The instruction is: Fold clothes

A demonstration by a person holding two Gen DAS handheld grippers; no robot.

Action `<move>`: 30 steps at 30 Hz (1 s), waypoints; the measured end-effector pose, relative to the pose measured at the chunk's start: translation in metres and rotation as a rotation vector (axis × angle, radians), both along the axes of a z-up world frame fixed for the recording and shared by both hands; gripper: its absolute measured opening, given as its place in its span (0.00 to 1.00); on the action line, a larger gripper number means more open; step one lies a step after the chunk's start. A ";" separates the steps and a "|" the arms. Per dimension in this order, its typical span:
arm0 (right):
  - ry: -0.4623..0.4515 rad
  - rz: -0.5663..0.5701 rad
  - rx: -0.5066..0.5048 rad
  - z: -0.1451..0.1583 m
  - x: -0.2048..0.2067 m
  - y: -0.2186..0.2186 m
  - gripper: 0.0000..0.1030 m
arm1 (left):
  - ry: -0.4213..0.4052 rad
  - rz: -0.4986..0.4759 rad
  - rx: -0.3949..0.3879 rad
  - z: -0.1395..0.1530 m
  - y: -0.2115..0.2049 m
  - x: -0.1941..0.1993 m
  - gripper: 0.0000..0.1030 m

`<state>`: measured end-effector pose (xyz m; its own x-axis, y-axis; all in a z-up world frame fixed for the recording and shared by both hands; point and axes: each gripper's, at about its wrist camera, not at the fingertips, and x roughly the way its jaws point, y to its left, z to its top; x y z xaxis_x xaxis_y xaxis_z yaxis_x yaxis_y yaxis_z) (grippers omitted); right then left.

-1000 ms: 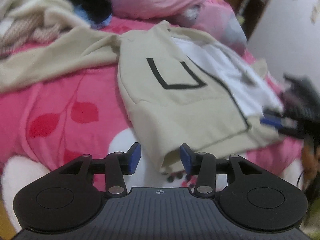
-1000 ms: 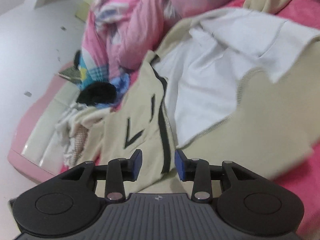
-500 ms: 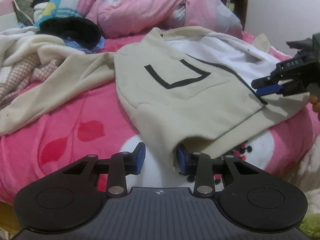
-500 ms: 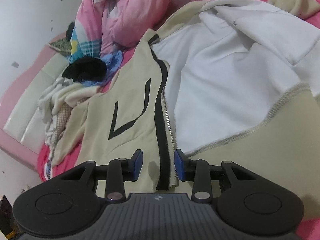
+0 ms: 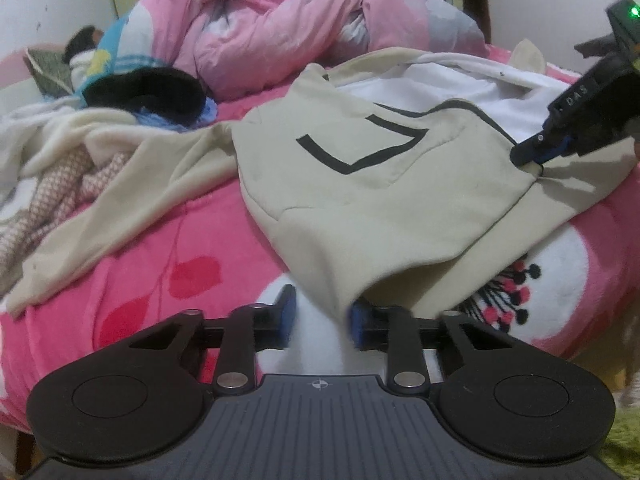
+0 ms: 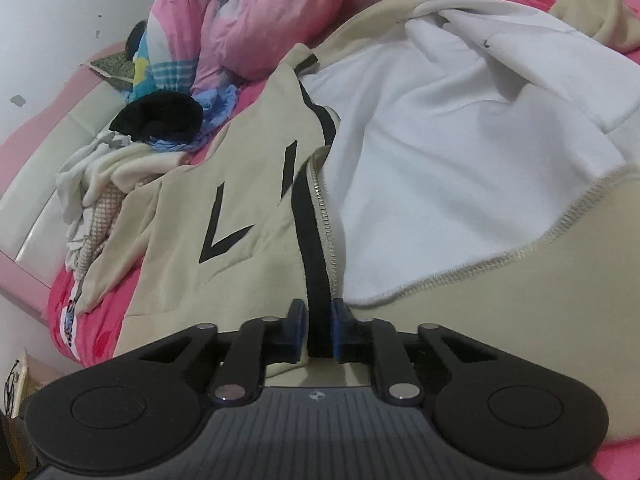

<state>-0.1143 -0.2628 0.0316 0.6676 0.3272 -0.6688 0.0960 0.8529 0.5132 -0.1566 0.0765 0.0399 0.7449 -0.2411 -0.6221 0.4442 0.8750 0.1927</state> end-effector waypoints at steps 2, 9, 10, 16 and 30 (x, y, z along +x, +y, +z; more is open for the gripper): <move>-0.054 0.002 -0.011 0.015 -0.011 0.002 0.10 | -0.013 0.010 -0.013 0.005 0.001 -0.006 0.03; 0.016 -0.026 0.017 0.000 -0.027 -0.013 0.10 | 0.002 0.005 -0.009 0.004 0.001 -0.017 0.02; 0.019 -0.029 0.043 0.000 -0.030 -0.014 0.10 | 0.003 0.005 -0.004 0.003 0.002 -0.018 0.02; 0.015 -0.018 0.000 0.001 -0.036 -0.009 0.10 | 0.057 -0.002 -0.043 -0.002 0.012 -0.012 0.02; -0.150 -0.031 -0.126 0.058 -0.041 -0.018 0.19 | 0.178 0.014 -0.358 0.049 0.079 0.005 0.38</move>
<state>-0.1555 -0.2811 0.0895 0.7711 0.2248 -0.5957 0.0538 0.9093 0.4127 -0.1511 0.1559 0.0886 0.6375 -0.4563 -0.6208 0.4303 0.8793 -0.2043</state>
